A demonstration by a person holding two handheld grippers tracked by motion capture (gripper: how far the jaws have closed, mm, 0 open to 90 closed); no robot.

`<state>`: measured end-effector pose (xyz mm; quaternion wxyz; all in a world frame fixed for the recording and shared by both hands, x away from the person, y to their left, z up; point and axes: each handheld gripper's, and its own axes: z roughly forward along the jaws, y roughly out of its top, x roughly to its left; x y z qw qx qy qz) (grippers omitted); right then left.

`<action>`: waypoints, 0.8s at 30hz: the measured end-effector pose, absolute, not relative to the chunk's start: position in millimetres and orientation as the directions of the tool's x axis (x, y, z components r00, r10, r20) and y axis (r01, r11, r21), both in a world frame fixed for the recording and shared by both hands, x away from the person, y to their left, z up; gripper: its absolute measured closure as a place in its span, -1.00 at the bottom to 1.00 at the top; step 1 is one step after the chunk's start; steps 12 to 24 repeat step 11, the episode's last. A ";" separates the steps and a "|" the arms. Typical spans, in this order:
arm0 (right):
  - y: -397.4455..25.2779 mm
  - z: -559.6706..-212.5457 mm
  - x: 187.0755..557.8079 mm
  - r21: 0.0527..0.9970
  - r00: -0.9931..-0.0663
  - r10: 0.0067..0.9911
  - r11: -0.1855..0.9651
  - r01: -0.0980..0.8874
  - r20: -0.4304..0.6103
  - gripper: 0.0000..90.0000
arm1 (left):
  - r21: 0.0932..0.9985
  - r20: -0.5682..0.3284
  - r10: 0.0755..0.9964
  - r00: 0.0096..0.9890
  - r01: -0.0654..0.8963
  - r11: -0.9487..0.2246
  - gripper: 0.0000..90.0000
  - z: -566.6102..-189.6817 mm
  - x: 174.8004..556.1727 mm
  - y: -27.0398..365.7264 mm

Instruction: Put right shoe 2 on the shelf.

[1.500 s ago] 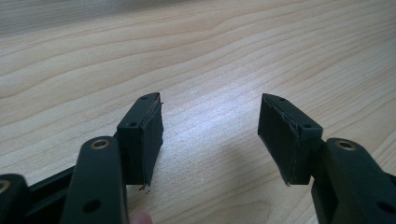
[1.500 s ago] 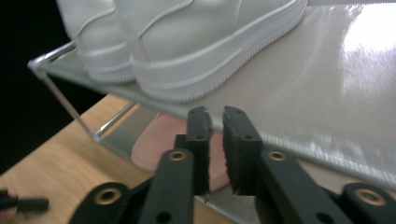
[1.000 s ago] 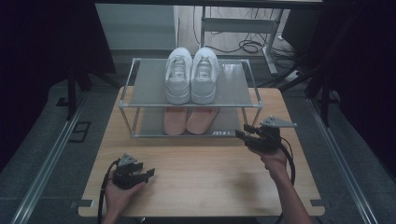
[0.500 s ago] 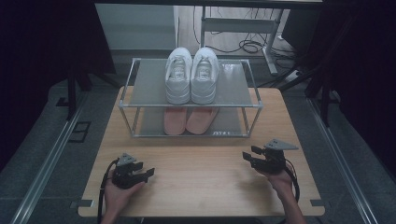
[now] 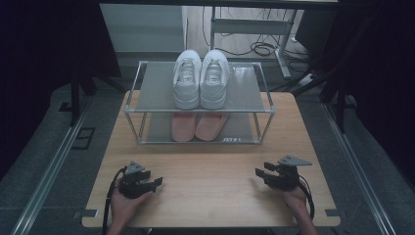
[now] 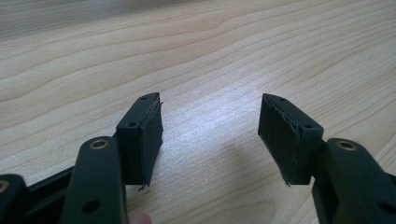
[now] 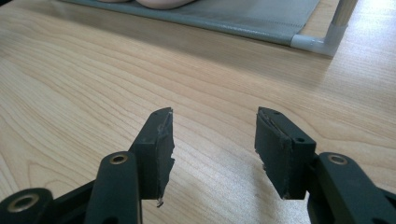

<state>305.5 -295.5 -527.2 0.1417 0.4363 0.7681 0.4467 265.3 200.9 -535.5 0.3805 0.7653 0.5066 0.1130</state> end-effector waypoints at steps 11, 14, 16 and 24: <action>-303.7 -522.2 303.7 0.830 -0.581 0.797 0.204 0.519 0.167 0.04 | 0.693 -0.216 0.869 0.446 0.697 -0.185 -0.11 -536.1 267.3 201.6; -303.7 -522.2 303.7 0.830 -0.581 0.797 0.204 0.519 0.167 0.04 | 0.693 -0.216 0.869 0.446 0.697 -0.185 -0.11 -536.1 267.3 201.6; -303.7 -522.2 303.7 0.830 -0.581 0.797 0.204 0.519 0.167 0.04 | 0.693 -0.216 0.869 0.446 0.697 -0.185 -0.11 -536.1 267.3 201.6; -303.7 -522.2 303.7 0.830 -0.581 0.797 0.204 0.519 0.167 0.04 | 0.693 -0.216 0.869 0.446 0.697 -0.185 -0.11 -536.1 267.3 201.6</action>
